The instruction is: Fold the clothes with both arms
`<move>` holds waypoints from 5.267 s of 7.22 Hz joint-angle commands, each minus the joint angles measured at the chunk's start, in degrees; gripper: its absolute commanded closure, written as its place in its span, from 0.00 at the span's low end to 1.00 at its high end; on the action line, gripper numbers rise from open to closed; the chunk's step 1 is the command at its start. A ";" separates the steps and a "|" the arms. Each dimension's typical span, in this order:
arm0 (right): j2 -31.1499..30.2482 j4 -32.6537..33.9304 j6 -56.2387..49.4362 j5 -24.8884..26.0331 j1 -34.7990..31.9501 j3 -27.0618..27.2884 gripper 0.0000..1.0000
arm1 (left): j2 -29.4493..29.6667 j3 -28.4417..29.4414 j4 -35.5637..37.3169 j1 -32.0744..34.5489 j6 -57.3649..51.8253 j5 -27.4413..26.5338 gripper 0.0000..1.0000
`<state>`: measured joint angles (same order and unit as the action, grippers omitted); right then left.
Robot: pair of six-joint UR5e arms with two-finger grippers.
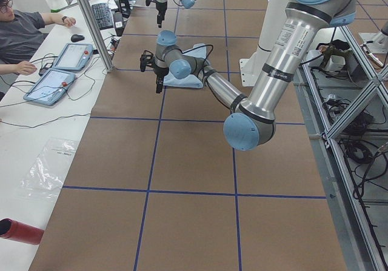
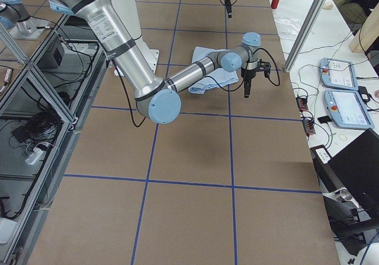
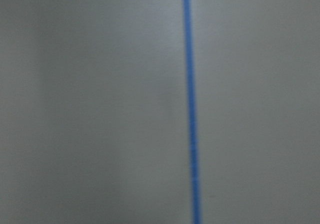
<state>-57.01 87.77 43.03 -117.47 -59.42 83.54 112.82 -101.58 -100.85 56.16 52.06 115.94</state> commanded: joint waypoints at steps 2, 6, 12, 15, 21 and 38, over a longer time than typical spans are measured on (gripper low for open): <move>-10.10 4.17 -33.01 -7.99 -15.76 0.22 0.00 | -7.76 0.24 4.17 15.16 -31.57 6.43 0.00; -23.90 3.47 -56.47 -13.29 -25.90 0.39 0.00 | -20.43 6.46 3.04 32.15 -69.43 13.58 0.00; -27.62 2.76 -44.56 -14.72 -29.08 4.86 0.00 | -23.35 9.38 2.38 32.61 -66.48 13.17 0.00; -28.32 2.76 -43.82 -14.81 -29.08 5.23 0.00 | -23.17 8.33 6.11 32.43 -55.94 13.43 0.00; -34.91 -4.18 -33.53 -14.81 -29.00 7.42 0.00 | -24.05 8.24 6.02 32.43 -56.02 13.61 0.00; -34.66 -4.09 -33.18 -14.89 -28.91 6.90 0.00 | -24.23 4.65 11.36 32.43 -49.78 18.79 0.00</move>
<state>-91.67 83.71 9.83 -132.36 -88.35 90.54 88.63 -95.33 -91.97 88.59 2.32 134.69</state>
